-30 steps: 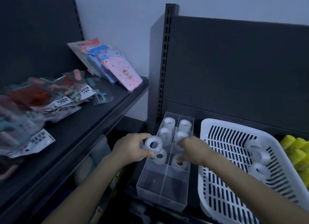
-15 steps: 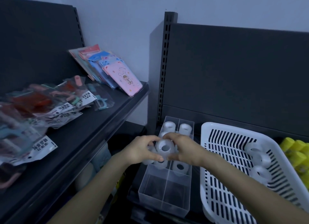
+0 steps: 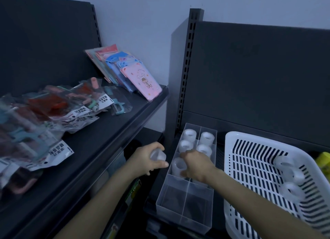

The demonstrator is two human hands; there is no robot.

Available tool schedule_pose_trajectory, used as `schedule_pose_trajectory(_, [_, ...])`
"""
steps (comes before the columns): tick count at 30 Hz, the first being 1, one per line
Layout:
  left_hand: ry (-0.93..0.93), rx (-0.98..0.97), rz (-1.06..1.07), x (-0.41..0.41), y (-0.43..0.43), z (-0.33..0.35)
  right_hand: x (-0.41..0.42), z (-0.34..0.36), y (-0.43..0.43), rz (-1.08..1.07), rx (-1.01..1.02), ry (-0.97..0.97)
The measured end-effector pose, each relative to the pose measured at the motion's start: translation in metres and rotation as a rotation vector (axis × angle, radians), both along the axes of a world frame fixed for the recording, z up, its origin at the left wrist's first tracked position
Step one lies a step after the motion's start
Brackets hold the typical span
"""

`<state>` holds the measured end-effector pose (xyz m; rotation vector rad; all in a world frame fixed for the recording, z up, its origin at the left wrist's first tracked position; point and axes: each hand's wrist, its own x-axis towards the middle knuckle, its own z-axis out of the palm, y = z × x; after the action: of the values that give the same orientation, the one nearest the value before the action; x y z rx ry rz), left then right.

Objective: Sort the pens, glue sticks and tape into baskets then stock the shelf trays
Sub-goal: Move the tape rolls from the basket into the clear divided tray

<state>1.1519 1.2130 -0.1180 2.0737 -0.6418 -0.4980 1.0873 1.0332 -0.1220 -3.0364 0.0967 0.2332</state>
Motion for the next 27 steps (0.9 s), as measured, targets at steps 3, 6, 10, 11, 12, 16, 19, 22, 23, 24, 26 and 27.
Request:
schedule_pose_trajectory(3, [0.048,-0.017,-0.010,0.000,0.000,0.002,0.000,-0.002,-0.002,0.017,-0.027,0.012])
schedule_pose_trajectory(6, [0.046,-0.018,-0.048,-0.001,-0.005,0.009,-0.003,0.004,-0.005,-0.012,0.068,0.000])
schedule_pose_trajectory(10, [0.018,-0.019,-0.139,-0.006,-0.023,0.020,-0.021,0.030,-0.028,-0.104,0.199,-0.173])
schedule_pose_trajectory(11, [-0.006,0.001,-0.155,-0.008,-0.031,0.022,-0.028,0.036,-0.037,-0.151,0.221,-0.219])
schedule_pose_trajectory(12, [-0.046,0.037,-0.169,-0.010,-0.040,0.022,-0.035,0.040,-0.047,-0.201,0.243,-0.255])
schedule_pose_trajectory(16, [-0.253,0.213,-0.339,-0.022,-0.081,0.019,-0.069,0.044,-0.077,-0.357,0.258,-0.318])
schedule_pose_trajectory(19, [-0.353,0.379,-0.472,-0.028,-0.106,0.017,-0.090,0.040,-0.088,-0.418,0.259,-0.306])
schedule_pose_trajectory(22, [-0.476,0.542,-0.526,-0.033,-0.118,0.012,-0.105,0.034,-0.098,-0.449,0.274,-0.314])
schedule_pose_trajectory(23, [-0.511,0.583,-0.528,-0.035,-0.120,0.010,-0.109,0.032,-0.101,-0.451,0.274,-0.317])
schedule_pose_trajectory(24, [-0.543,0.610,-0.525,-0.036,-0.121,0.008,-0.114,0.031,-0.104,-0.448,0.267,-0.319])
schedule_pose_trajectory(26, [-0.575,0.628,-0.512,-0.038,-0.124,0.004,-0.122,0.029,-0.111,-0.441,0.249,-0.317])
schedule_pose_trajectory(27, [-0.579,0.636,-0.506,-0.038,-0.125,0.003,-0.126,0.028,-0.116,-0.437,0.247,-0.314])
